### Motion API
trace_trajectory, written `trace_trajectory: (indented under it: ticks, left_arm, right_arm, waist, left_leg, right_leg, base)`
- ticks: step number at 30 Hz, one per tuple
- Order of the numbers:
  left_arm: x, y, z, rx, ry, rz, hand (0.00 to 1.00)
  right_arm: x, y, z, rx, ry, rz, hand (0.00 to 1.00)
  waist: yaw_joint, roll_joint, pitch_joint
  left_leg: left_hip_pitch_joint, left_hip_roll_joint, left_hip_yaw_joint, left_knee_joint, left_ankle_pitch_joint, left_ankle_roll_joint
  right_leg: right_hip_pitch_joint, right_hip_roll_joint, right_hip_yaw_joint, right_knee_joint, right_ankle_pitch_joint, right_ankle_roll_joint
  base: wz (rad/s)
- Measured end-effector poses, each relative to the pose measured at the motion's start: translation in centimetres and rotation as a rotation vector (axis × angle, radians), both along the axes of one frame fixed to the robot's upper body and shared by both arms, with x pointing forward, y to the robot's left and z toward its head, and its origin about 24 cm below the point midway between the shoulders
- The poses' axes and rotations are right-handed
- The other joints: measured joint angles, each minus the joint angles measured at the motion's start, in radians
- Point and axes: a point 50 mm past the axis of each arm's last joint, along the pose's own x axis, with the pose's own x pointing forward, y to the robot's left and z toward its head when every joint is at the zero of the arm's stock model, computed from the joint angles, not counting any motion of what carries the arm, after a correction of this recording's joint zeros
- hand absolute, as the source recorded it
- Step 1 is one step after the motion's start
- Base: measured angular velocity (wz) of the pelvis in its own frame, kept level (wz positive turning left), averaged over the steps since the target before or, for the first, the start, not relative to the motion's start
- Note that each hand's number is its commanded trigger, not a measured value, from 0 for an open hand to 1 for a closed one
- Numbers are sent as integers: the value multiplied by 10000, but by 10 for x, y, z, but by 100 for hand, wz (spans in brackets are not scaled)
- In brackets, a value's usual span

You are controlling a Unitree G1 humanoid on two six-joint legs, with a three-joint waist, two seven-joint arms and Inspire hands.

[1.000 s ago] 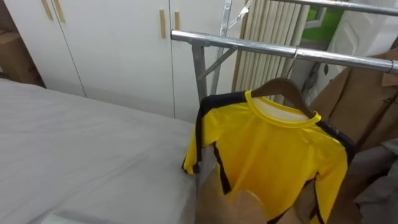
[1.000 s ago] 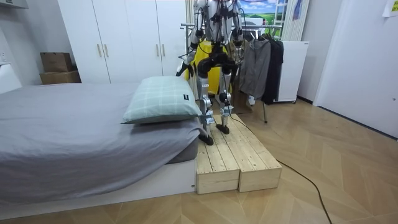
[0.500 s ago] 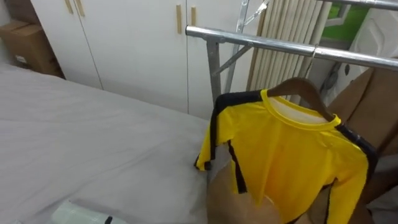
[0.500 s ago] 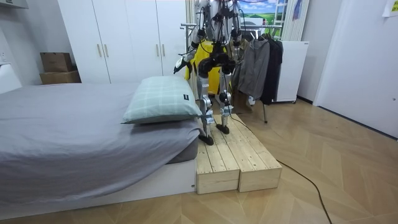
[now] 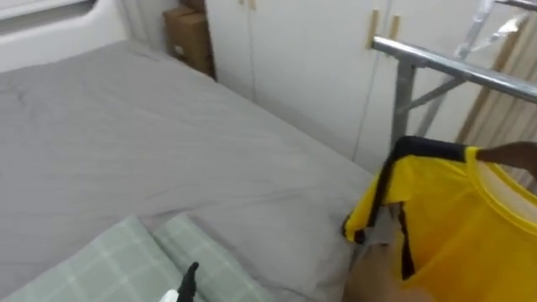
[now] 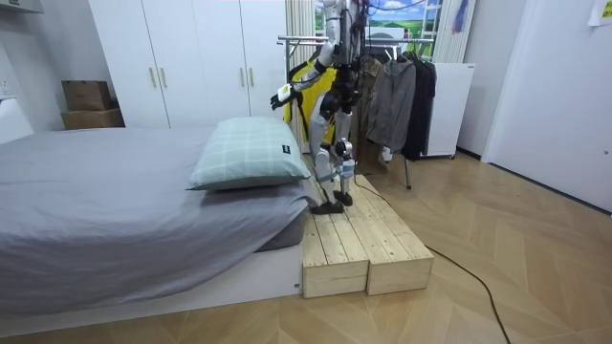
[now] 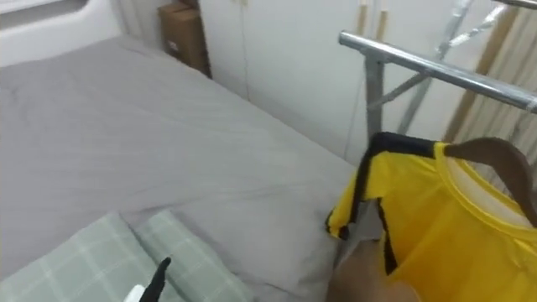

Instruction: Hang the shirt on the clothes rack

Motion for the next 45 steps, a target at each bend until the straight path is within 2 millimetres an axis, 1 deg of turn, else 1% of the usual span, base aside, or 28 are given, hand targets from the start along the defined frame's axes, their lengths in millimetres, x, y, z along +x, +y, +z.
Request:
trace_trajectory:
  ticks: [1,3,4,5,6,7,8,9,10,11,12,13,14,15,16,17,18,20,21,22,24,26,31,33,37,39,42,45]
  left_arm:
    - [0,-1,0,-8,-8,-59,0]
    - [0,-3,0,-17,-48,-171,0]
    - [2,-3,1,-24,-103,-171,0]
    - [2,-3,1,-30,-116,-173,0]
    - [2,-4,1,-37,-112,-185,0]
    - [2,-5,1,-14,-96,-239,0]
    - [1,-6,1,-14,-95,-270,0]
    - [3,-6,1,37,-144,-367,0]
    - [4,-6,2,60,-180,-395,0]
    - [4,-6,2,106,-214,-432,0]
    - [3,-1,2,274,-191,-399,0]
    - [2,2,1,367,-124,-398,0]
    - [0,7,-2,527,33,-346,0]
    - [-2,12,-3,676,125,-254,0]
    - [-3,14,-4,759,139,-217,0]
    - [-4,18,-3,914,143,-212,0]
    - [-4,18,-4,925,191,-197,0]
    - [-3,15,-3,906,65,-145,0]
    - [-1,12,-3,855,-13,-129,0]
    - [0,11,-2,845,-44,-147,0]
    - [1,10,-2,846,-73,-160,0]
    - [1,12,-2,728,-74,27,0]
    - [3,12,-2,707,43,117,0]
    - [3,11,-2,749,127,56,0]
    - [6,6,-1,670,95,-116,0]
    - [4,1,-2,610,142,-316,0]
    - [6,-1,0,543,47,-342,0]
    - [8,2,3,535,-102,-248,0]
  right_arm:
    - [0,0,0,-15,1,-22,0]
    - [-2,-3,0,-78,64,-237,0]
    - [-2,-5,0,-161,127,-306,0]
    - [-3,-7,0,-197,178,-356,0]
    - [-3,-10,0,-277,259,-384,0]
    - [-4,-13,0,-348,307,-391,0]
    - [-5,-13,0,-371,323,-397,0]
    - [-6,-13,0,-366,391,-425,0]
    - [-8,-13,0,-367,448,-428,0]
    - [-9,-12,-1,-334,508,-411,0]
    - [-8,-10,-1,-304,485,-425,0]
    - [-8,-9,-2,-304,493,-421,0]
    - [-7,-7,-2,-364,498,-403,0]
    - [-5,-5,-2,-435,468,-397,0]
    - [-2,-3,-2,-474,421,-394,0]
    - [5,1,-1,-537,260,-329,0]
    - [9,1,-1,-610,147,-342,0]
    - [21,1,2,-790,-118,-267,0]
    - [30,3,4,-805,-367,5,0]
    - [34,4,6,-771,-486,145,0]
    - [41,11,7,-573,-734,945,0]
    - [41,13,7,-525,-660,1353,0]
    - [34,13,5,-599,-413,1542,0]
    - [25,11,2,-606,-147,1357,0]
    - [13,5,0,-784,255,1044,0]
    - [4,2,-2,-852,500,902,0]
    - [-5,0,-3,-765,672,509,0]
    - [-8,-1,-4,-534,684,186,0]
  waist:
    - [29,0,2]
    - [56,12,-24]
    - [35,8,-36]
    - [72,11,-39]
    - [86,29,-60]
    - [33,61,-75]
    - [-4,62,-77]
    - [-120,18,-91]
    - [-155,2,-94]
    - [-122,-100,-112]
    - [-11,-139,-97]
    - [16,-144,-93]
    - [16,-196,-95]
    - [54,-320,-128]
    - [63,-404,-118]
    - [73,-589,-44]
    - [31,-664,-74]
    - [176,-591,-112]
    - [225,-498,-57]
    - [282,-460,-38]
    - [317,-426,-80]
    - [304,-448,-78]
    - [174,-493,-46]
    - [-227,-489,-30]
    - [-311,-334,-21]
    - [-311,-160,-58]
    - [-426,-69,-95]
    - [-569,-69,-96]
  left_leg:
    - [-1,-8,93,-5,-22,5]
    - [32,-253,222,-24,-158,111]
    - [37,-421,183,-131,-176,148]
    - [28,-565,88,-229,-182,193]
    - [-11,-842,-262,-469,-243,321]
    - [-35,-1143,-792,-614,-313,453]
    - [-51,-1278,-1053,-670,-285,538]
    - [9,-1556,-1569,-828,-161,694]
    - [62,-1618,-1799,-884,-68,767]
    - [76,-1742,-2255,-996,29,806]
    - [59,-1757,-2644,-1060,100,791]
    - [52,-1753,-2868,-1087,145,766]
    - [59,-1738,-3318,-1157,218,709]
    - [65,-1743,-3689,-1261,282,609]
    - [56,-1747,-3865,-1294,316,550]
    - [11,-1818,-4228,-1342,360,416]
    - [-62,-1881,-4620,-1347,350,286]
    - [-170,-1812,-5012,-1391,389,40]
    - [-173,-1687,-5073,-1496,474,-89]
    - [-172,-1645,-5107,-1521,507,-141]
    - [-40,-1492,-5141,-1814,650,-337]
    - [46,-1422,-5129,-1879,795,-420]
    - [-87,-1288,-5150,-1766,755,-494]
    - [-215,-1269,-5171,-1576,699,-570]
    - [-346,-1286,-5189,-1497,699,-571]
    - [-246,-1315,-5190,-1610,702,-572]
    - [15,-1385,-5154,-1806,704,-570]
    - [244,-1429,-5122,-1983,770,-561]
  right_leg:
    - [10,-87,-238,115,-65,40]
    - [107,-537,-1096,649,-388,263]
    - [131,-844,-1429,1030,-547,396]
    - [167,-1016,-1591,1259,-625,465]
    - [321,-1375,-1862,1753,-751,655]
    - [341,-1738,-1826,2458,-807,743]
    - [252,-1931,-1478,2882,-790,720]
    - [-121,-2201,-235,3755,-652,645]
    - [-357,-2223,410,4036,-638,643]
    - [-659,-2076,1623,3948,-751,794]
    - [-907,-1890,2541,3501,-793,886]
    - [-967,-1749,2885,3113,-760,947]
    - [-964,-1538,3510,2135,-582,1013]
    - [-952,-1378,3976,1007,-88,1117]
    - [-934,-1312,4146,513,260,1150]
    - [-911,-1148,4517,-4,1024,1280]
    - [-858,-975,4632,-115,1378,1416]
    - [-670,-674,4423,-407,1355,1309]
    - [-563,-536,4326,-544,1373,1204]
    - [-570,-485,4311,-537,1357,1148]
    - [-538,-315,4391,-488,1254,987]
    - [-438,-253,4334,-489,1183,899]
    - [-299,-121,3970,-516,987,802]
    - [-94,-90,3541,-570,906,822]
    - [-55,-59,3576,-580,797,842]
    - [75,-12,3770,-727,775,830]
    - [289,4,3998,-902,647,845]
    - [466,7,4223,-916,639,852]
  base:
    - [123]
    - [126]
    - [106]
    - [99]
    - [105]
    - [114]
    - [138]
    - [119]
    - [138]
    - [112]
    - [106]
    - [107]
    - [107]
    - [104]
    - [95]
    - [102]
    - [97]
    - [50]
    - [18]
    - [13]
    - [10]
    - [12]
    - [23]
    - [61]
    - [20]
    - [6]
    - [2]
    - [1]
